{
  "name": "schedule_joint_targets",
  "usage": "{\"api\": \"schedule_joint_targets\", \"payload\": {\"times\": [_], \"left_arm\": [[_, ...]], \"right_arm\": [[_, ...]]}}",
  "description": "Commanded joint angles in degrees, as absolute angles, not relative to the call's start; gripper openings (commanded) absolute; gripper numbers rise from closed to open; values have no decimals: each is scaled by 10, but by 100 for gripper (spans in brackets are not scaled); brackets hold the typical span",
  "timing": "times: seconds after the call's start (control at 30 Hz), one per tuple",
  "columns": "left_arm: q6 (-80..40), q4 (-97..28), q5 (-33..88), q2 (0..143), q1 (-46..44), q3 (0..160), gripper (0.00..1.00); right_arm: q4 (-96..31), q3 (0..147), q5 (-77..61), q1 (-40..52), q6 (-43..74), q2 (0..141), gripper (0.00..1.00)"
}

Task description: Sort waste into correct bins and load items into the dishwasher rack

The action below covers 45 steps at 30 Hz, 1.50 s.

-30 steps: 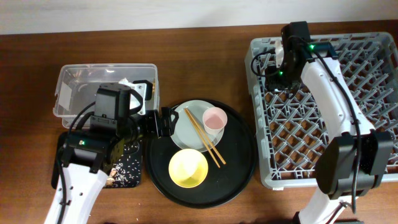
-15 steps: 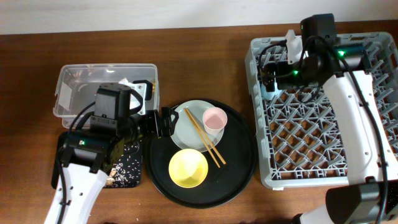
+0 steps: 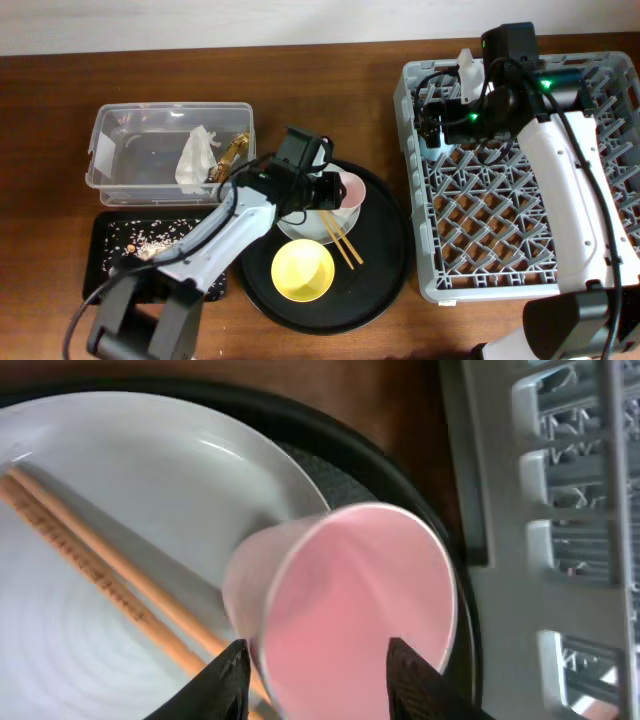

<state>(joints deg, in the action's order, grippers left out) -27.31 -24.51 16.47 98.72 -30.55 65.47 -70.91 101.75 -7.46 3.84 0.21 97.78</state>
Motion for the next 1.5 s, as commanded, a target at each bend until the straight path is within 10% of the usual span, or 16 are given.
{"api": "schedule_joint_targets", "payload": {"times": [0.0, 0.07, 0.17, 0.4, 0.5, 0.6, 0.67, 0.93, 1.07, 1.37, 1.47], "left_arm": [[-274, -232, 132, 1022, -306, 657, 43], [-274, -232, 122, 1028, -306, 657, 37], [-274, -231, 122, 1029, -306, 657, 2], [-274, -241, 180, 870, -274, 669, 0], [-252, -258, 578, 765, -98, 669, 0], [-221, -258, 790, 770, 34, 668, 0], [-221, -258, 820, 770, 53, 668, 1], [-196, -257, 827, 770, -26, 668, 0], [-196, -257, 816, 770, -26, 668, 0], [-135, -372, 748, 770, -41, 668, 15], [-136, -375, 569, 770, -23, 668, 49]], "right_arm": [[-710, 1021, -80, 37, 4, 980, 99], [-710, 1021, -80, 37, 4, 980, 99], [-710, 1021, -80, 37, 4, 980, 99], [-710, 1021, -80, 37, 4, 980, 99], [-722, 1021, -149, 37, 14, 980, 99], [-768, 1021, -516, 39, -53, 980, 99], [-800, 1021, -765, 61, -223, 980, 99], [-774, 1021, -817, 214, -302, 980, 98], [-766, 1021, -811, 217, -302, 980, 60], [-647, 1021, -802, 149, -220, 980, 56], [-652, 1021, -612, 141, -143, 980, 54]]}}
